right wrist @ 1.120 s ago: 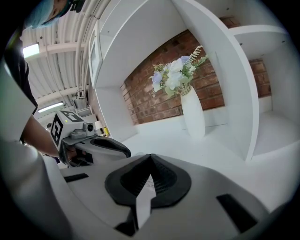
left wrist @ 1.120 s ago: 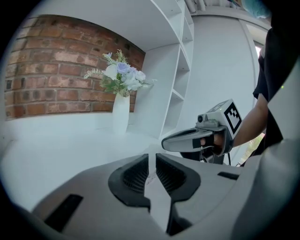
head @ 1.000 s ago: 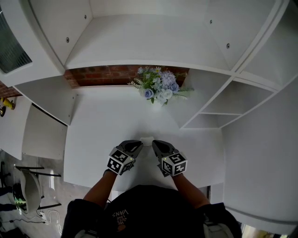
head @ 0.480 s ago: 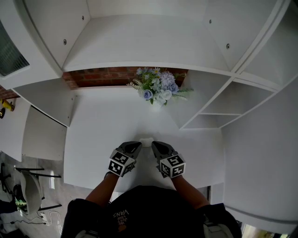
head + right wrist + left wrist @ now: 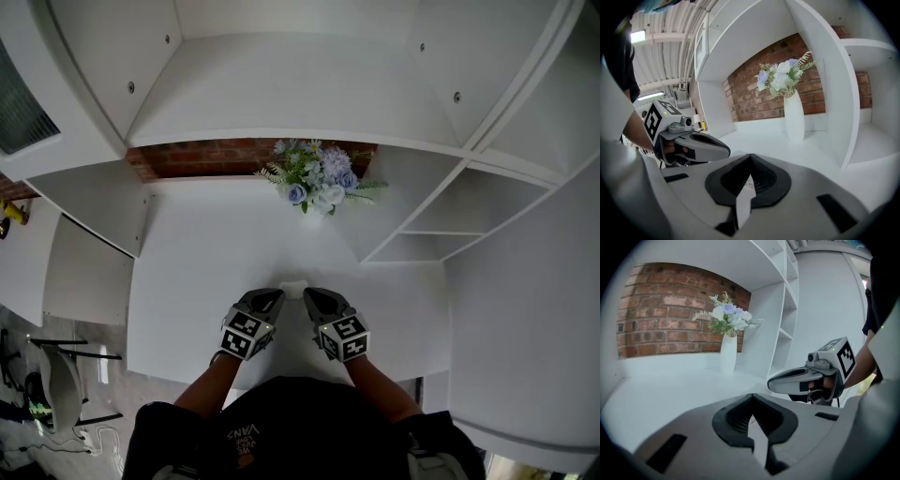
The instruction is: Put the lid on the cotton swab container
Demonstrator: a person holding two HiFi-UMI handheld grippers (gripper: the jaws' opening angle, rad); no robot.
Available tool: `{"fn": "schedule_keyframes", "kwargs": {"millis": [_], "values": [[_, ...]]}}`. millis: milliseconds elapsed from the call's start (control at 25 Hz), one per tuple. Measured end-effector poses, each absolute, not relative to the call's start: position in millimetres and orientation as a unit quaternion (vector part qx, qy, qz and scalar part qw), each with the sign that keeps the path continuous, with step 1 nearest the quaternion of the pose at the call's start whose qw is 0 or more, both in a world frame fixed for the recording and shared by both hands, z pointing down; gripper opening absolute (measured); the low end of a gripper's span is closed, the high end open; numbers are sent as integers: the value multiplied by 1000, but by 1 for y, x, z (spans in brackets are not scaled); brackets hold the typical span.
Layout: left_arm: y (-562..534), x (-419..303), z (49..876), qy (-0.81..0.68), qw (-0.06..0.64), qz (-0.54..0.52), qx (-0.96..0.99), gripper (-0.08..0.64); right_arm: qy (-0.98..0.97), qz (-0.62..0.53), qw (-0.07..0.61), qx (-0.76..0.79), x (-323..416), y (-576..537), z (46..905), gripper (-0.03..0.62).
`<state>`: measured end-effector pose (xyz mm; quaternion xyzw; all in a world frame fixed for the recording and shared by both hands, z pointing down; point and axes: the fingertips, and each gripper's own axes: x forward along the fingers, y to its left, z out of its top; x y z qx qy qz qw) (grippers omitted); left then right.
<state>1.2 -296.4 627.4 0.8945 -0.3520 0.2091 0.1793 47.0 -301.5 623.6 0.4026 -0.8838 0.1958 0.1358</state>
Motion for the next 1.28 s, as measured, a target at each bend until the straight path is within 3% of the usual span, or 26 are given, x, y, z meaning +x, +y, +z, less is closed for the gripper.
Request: {"fn": "schedule_keyframes", "kwargs": {"millis": [680, 1280], "values": [[-295, 3, 627, -357, 152, 223, 894, 6, -879, 217, 138, 402, 50, -303, 627, -2], [-271, -7, 599, -387, 149, 187, 891, 6, -873, 242, 68, 417, 56, -280, 598, -2]]}}
